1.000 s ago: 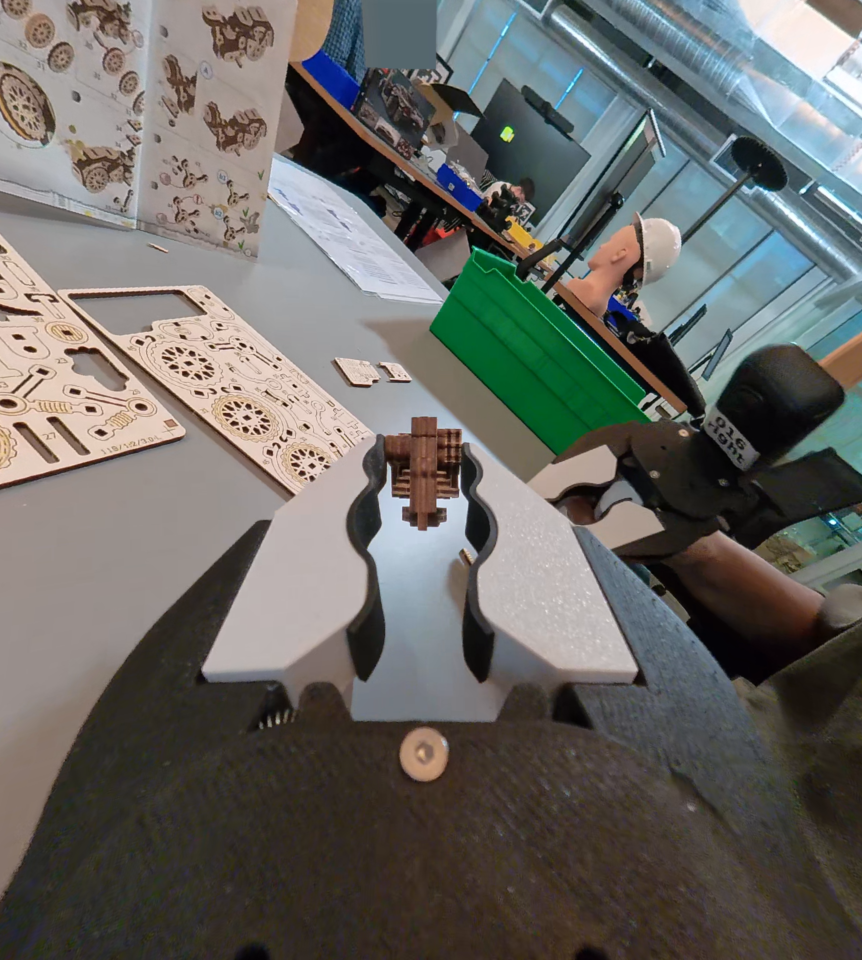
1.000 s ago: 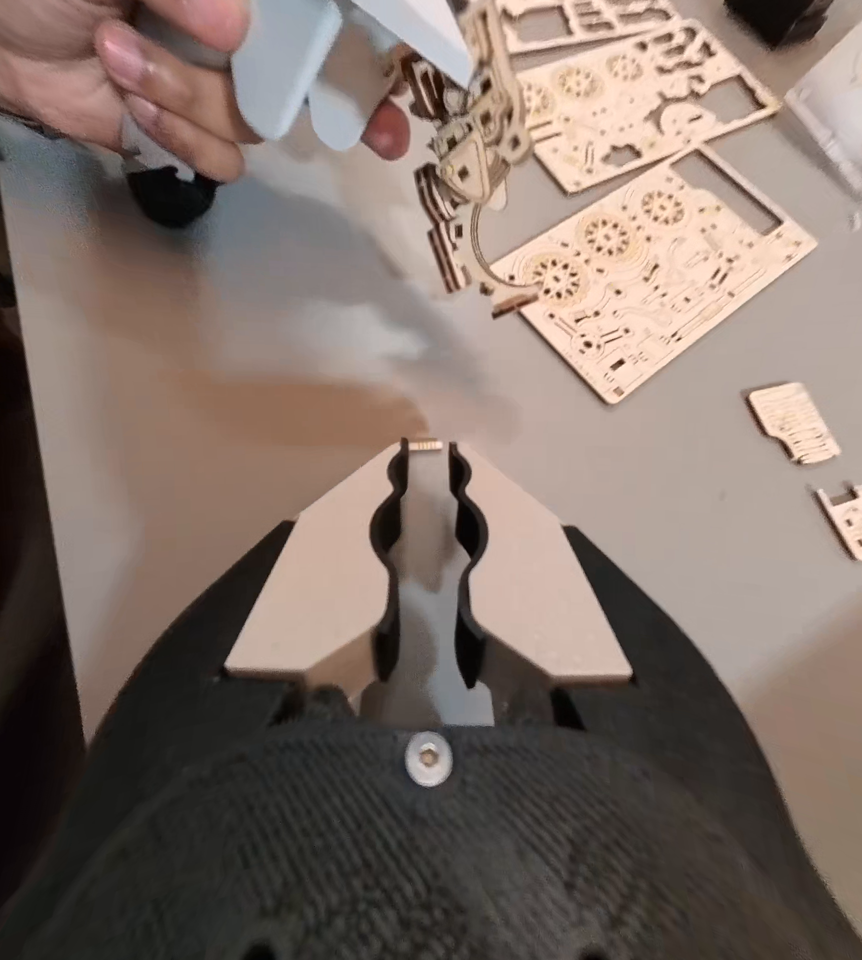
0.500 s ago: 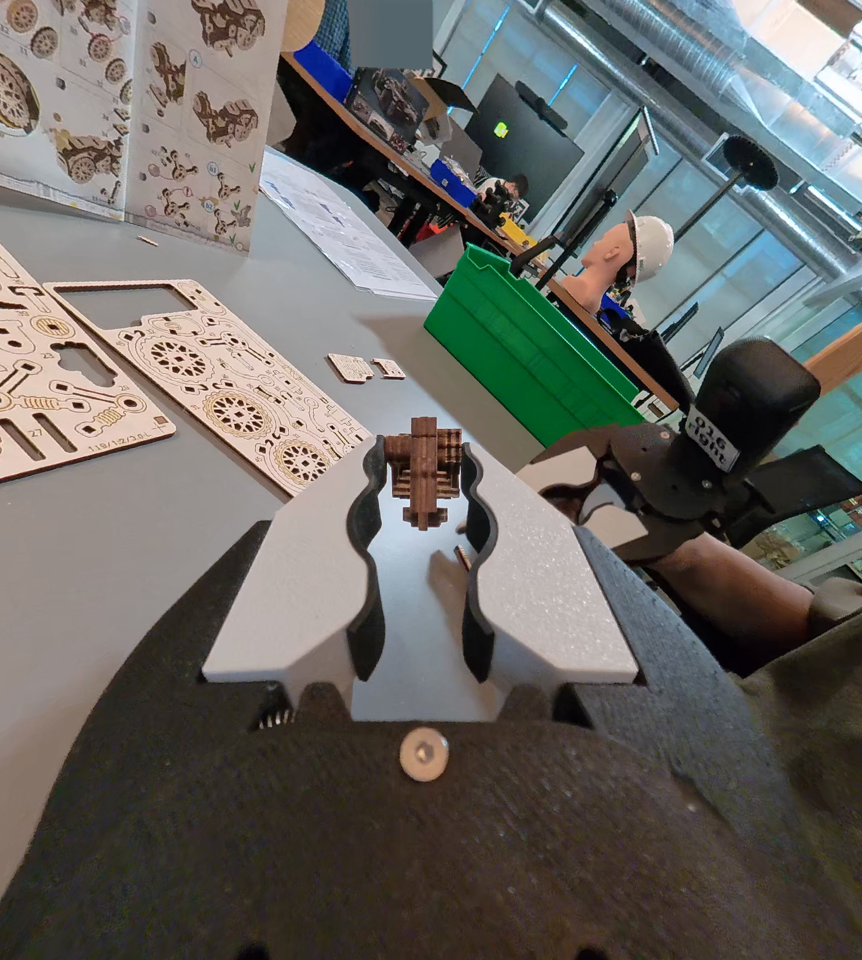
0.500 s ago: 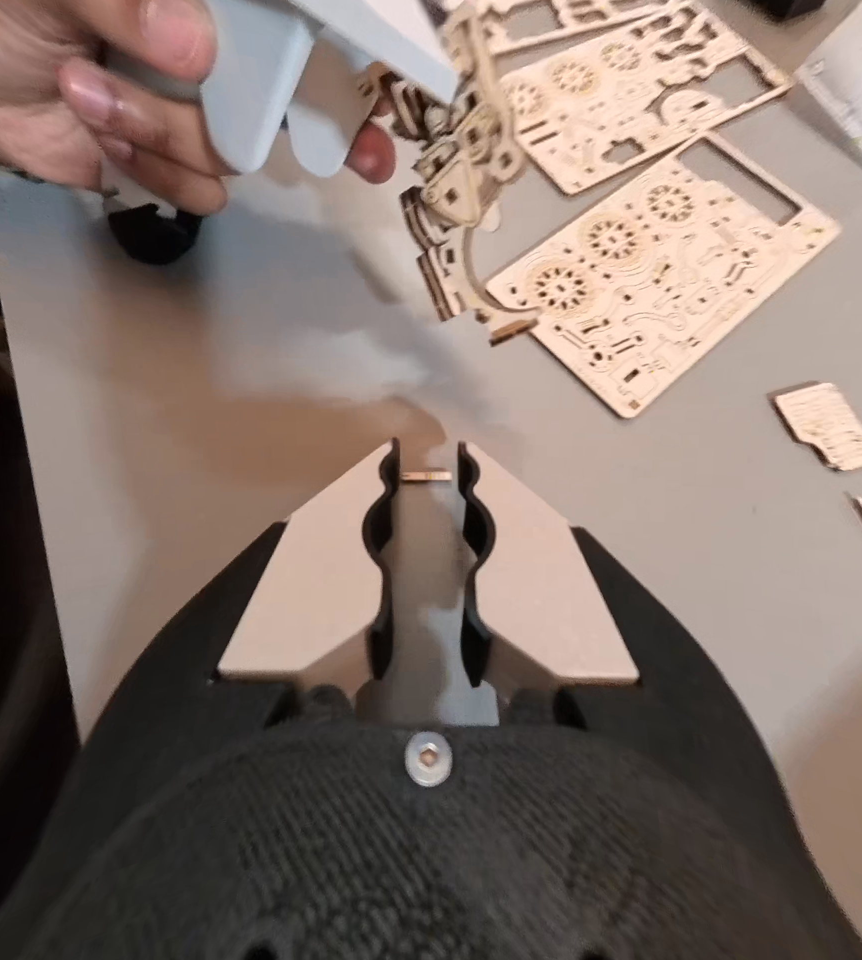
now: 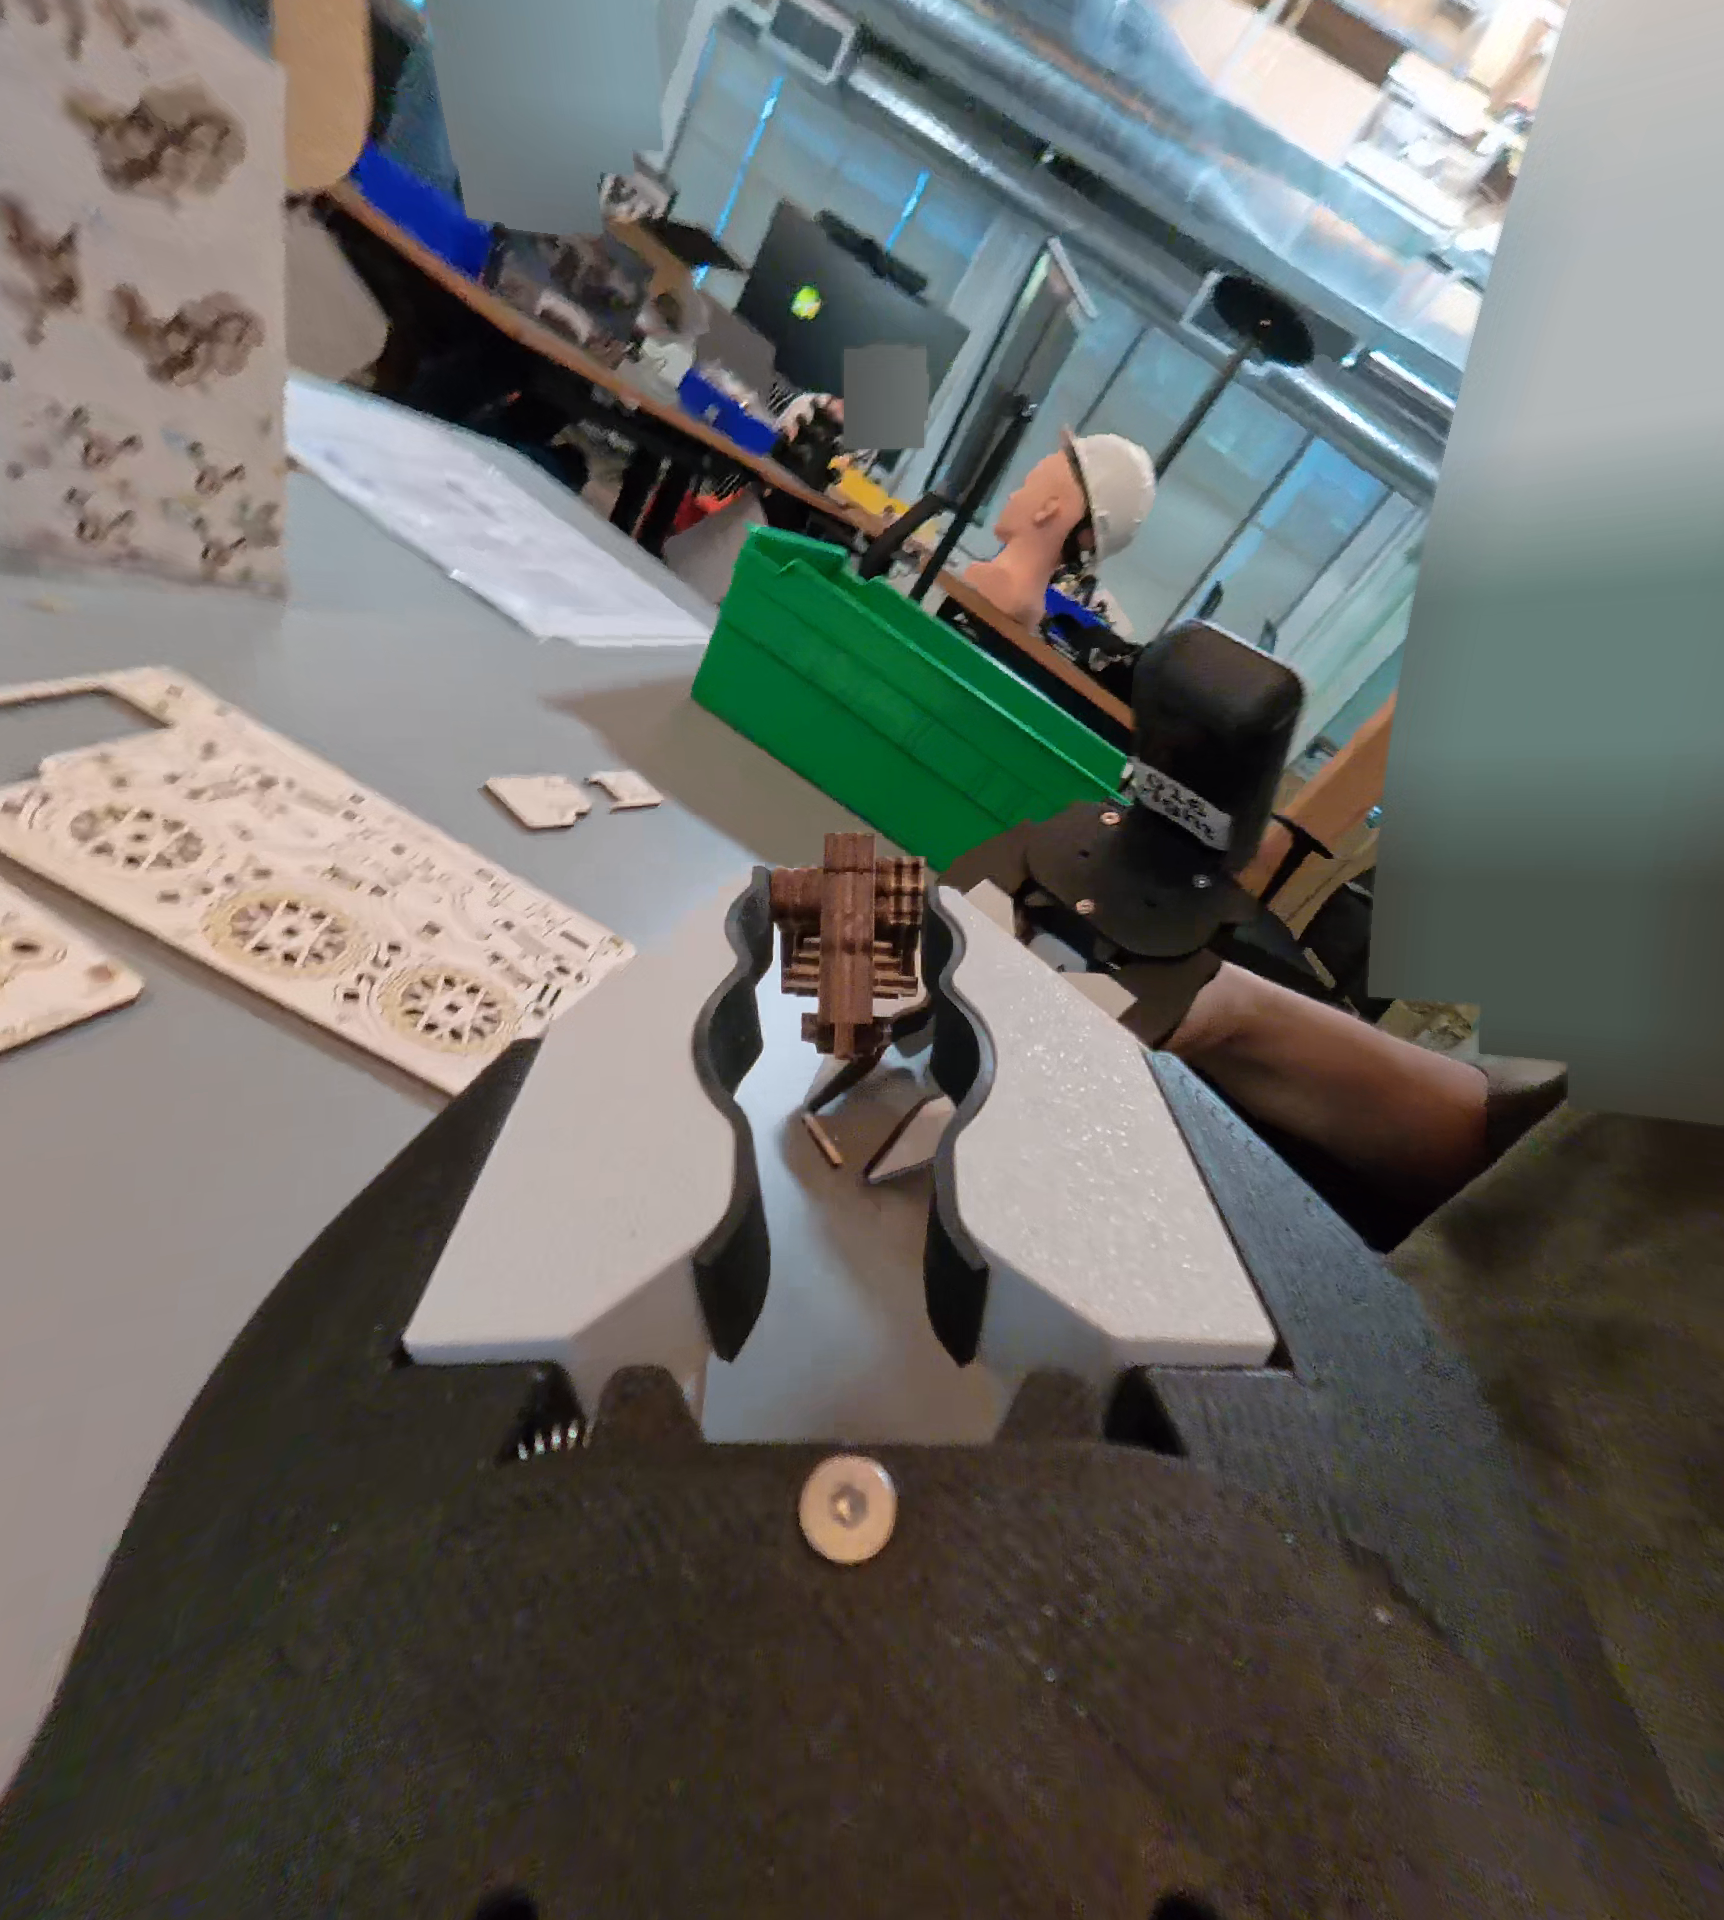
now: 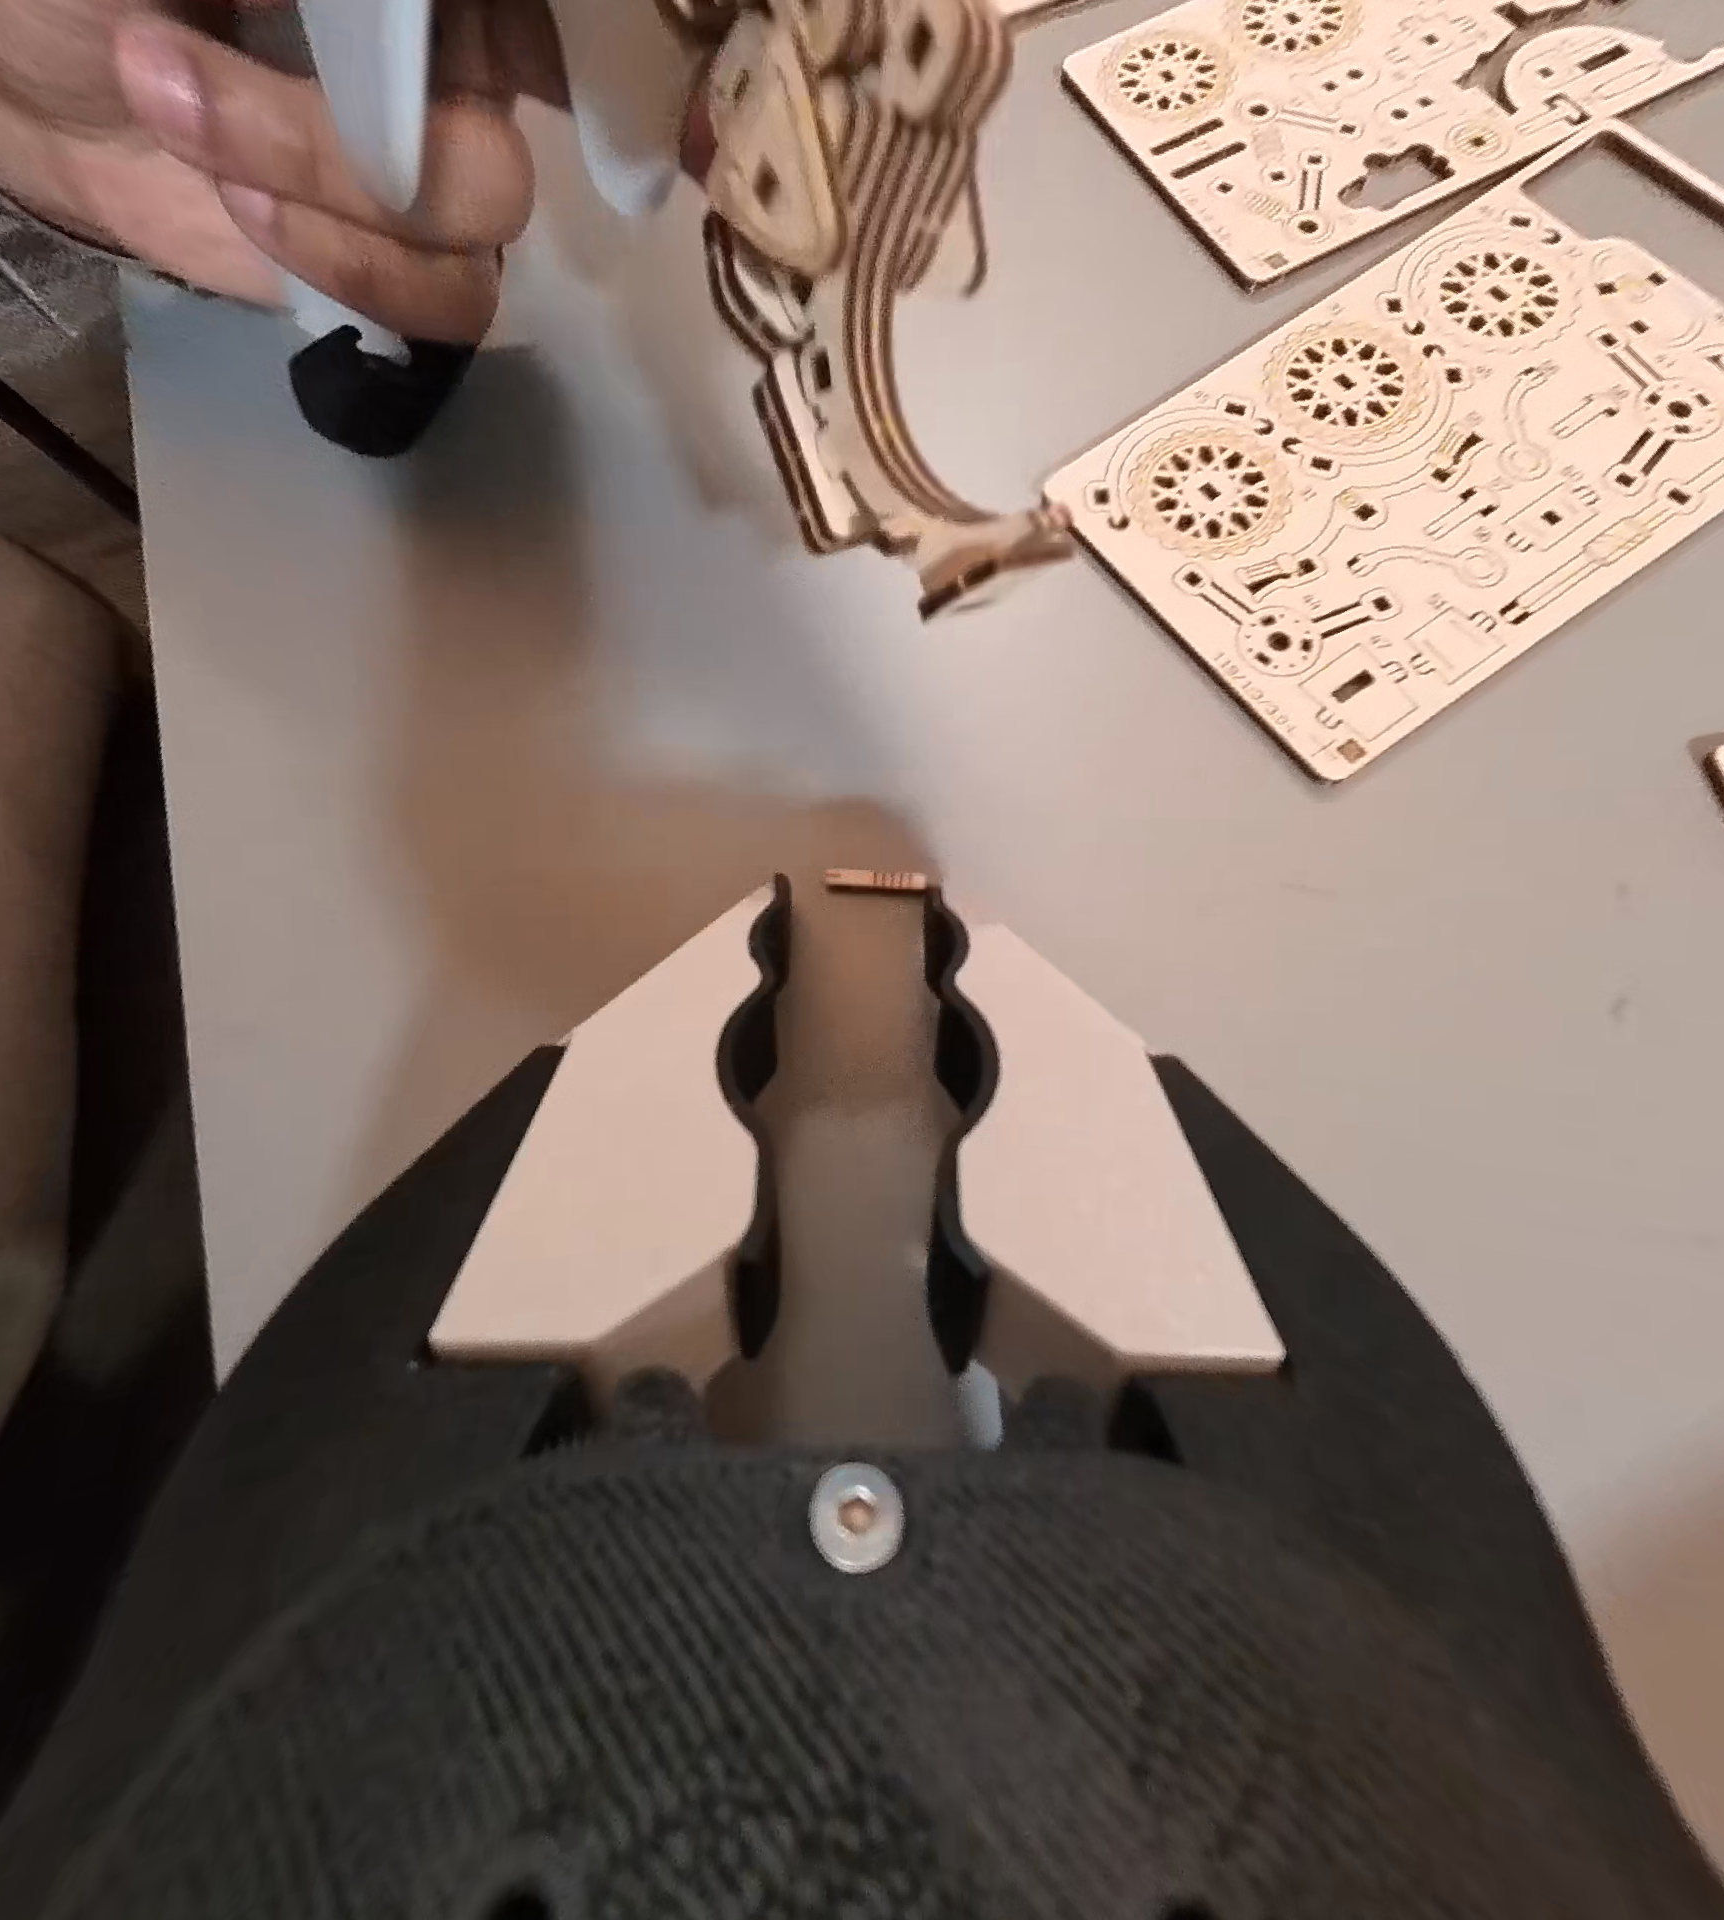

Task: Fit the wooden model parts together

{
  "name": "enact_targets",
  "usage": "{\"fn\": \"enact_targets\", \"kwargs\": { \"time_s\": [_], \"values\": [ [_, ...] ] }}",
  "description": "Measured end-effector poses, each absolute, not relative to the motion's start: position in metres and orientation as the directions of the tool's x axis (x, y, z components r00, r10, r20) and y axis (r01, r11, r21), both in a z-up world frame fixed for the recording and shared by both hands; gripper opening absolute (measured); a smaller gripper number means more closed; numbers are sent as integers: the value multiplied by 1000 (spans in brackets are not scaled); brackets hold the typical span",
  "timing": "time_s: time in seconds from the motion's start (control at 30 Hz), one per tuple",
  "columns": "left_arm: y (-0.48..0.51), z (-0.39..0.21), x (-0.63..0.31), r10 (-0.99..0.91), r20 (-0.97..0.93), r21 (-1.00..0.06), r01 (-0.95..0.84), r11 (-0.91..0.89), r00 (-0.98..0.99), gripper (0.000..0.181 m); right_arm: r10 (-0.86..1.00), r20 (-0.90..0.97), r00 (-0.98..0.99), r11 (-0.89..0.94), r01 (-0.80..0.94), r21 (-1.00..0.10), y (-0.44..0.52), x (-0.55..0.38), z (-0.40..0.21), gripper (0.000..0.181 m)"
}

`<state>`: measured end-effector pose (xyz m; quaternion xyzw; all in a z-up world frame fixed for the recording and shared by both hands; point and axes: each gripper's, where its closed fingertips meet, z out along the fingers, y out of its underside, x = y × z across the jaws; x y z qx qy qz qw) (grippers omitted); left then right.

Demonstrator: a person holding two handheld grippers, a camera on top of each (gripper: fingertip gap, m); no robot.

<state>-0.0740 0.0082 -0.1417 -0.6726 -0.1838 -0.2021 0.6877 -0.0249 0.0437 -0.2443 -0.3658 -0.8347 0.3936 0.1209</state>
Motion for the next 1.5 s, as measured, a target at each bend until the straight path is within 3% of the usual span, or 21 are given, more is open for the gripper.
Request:
{"fn": "enact_targets", "kwargs": {
  "time_s": [0.17,0.3,1.5],
  "values": [
    [8,-128,-53,-67,274,-961,276,29,959,25,689,-105,-717,424,516,-744,40,-17,-244,19],
    [9,-128,-40,-83,162,-986,163,16,983,25,687,-100,-720,416,503,-758,38,-18,-240,19],
    [10,-137,-56,-52,283,-959,284,4,958,25,739,-80,-668,355,488,-798,41,-30,-231,20]
  ]
}}
